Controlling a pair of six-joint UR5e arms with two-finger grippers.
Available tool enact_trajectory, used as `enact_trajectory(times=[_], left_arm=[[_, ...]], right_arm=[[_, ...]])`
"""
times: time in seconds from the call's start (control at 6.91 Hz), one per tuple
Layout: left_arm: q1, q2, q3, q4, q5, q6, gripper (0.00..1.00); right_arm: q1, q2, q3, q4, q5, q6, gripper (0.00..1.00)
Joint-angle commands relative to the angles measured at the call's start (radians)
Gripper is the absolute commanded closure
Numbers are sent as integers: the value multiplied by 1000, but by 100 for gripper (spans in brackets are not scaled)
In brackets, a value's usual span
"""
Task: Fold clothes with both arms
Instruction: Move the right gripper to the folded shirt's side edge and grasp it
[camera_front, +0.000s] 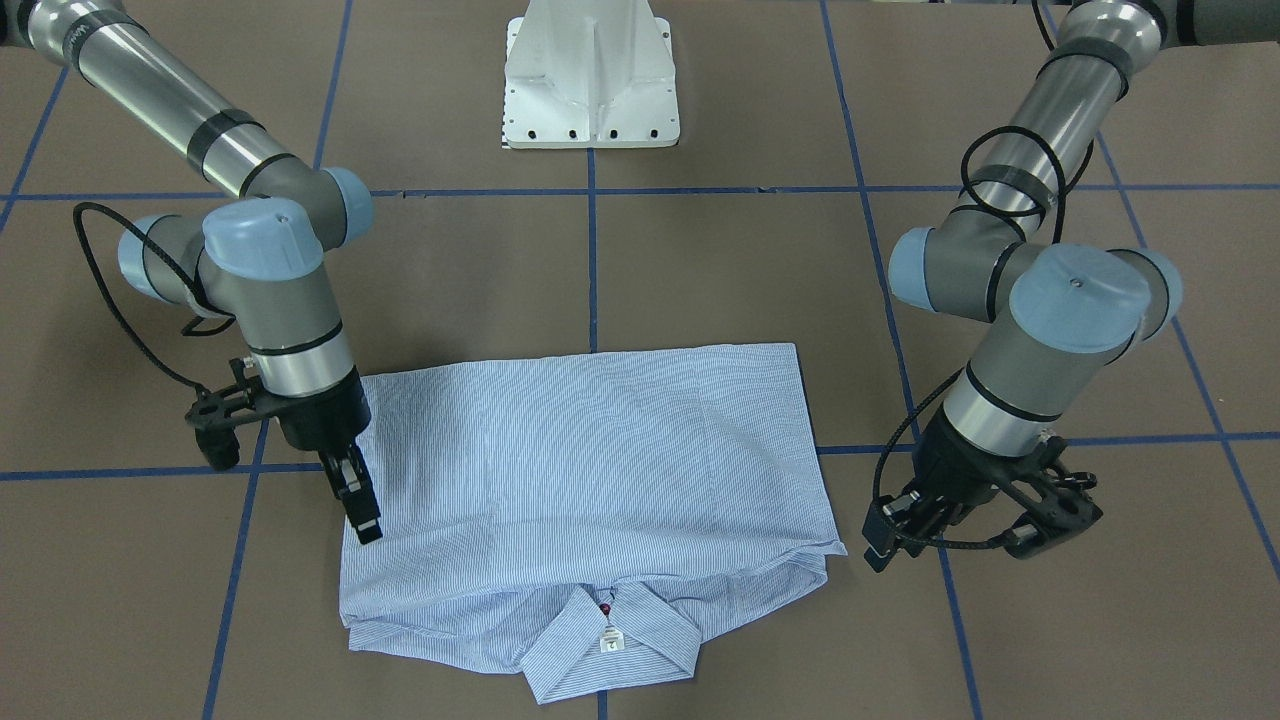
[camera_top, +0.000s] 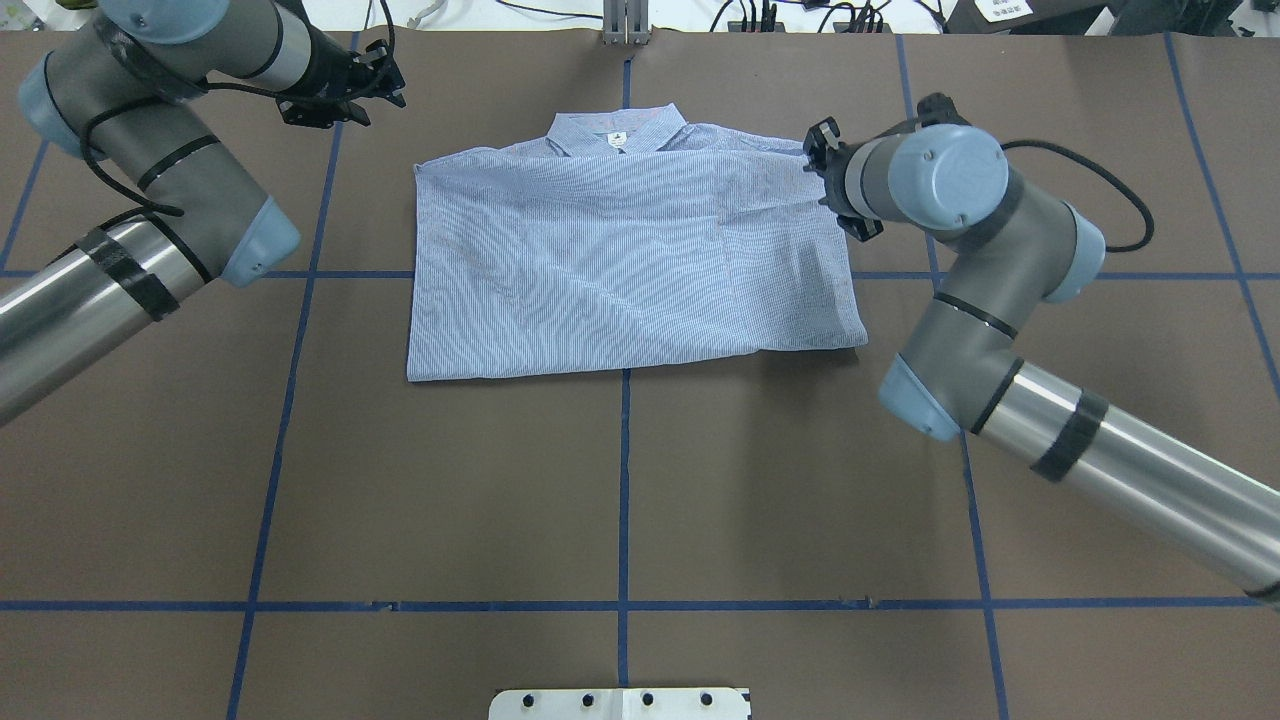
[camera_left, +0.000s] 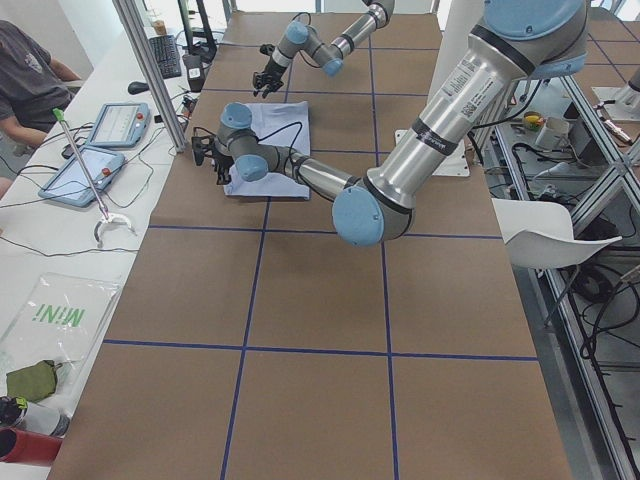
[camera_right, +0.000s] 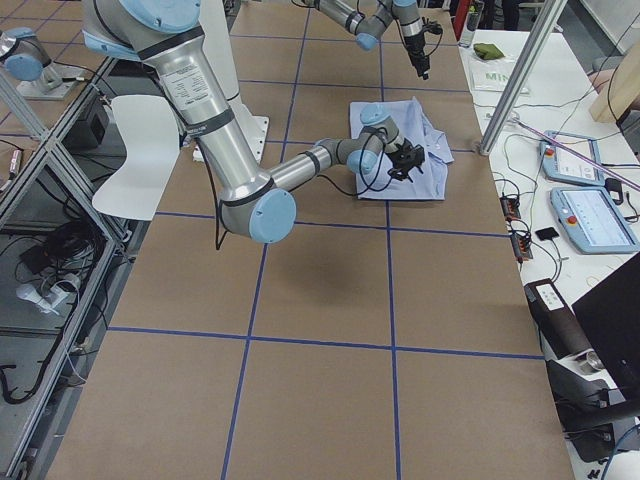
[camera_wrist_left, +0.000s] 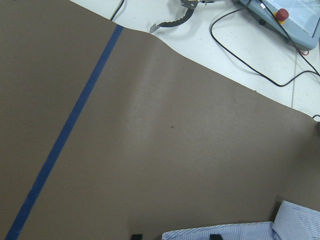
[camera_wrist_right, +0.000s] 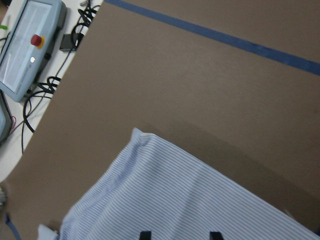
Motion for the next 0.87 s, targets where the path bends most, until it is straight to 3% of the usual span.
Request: enact_trajectory(times=[0.0, 0.29, 0.58, 0.72], left_arm=[[1, 15, -20, 1, 0, -4, 45], [1, 16, -22, 1, 6, -8, 45], [1, 22, -20, -1, 8, -12, 43], [1, 22, -20, -1, 8, -14, 43]], right_arm=[[-84, -153, 143, -1, -7, 15, 49], [-109, -201, 190, -4, 2, 20, 49], [-126, -226, 274, -97, 5, 22, 47], [-150, -227, 264, -101, 2, 23, 37]])
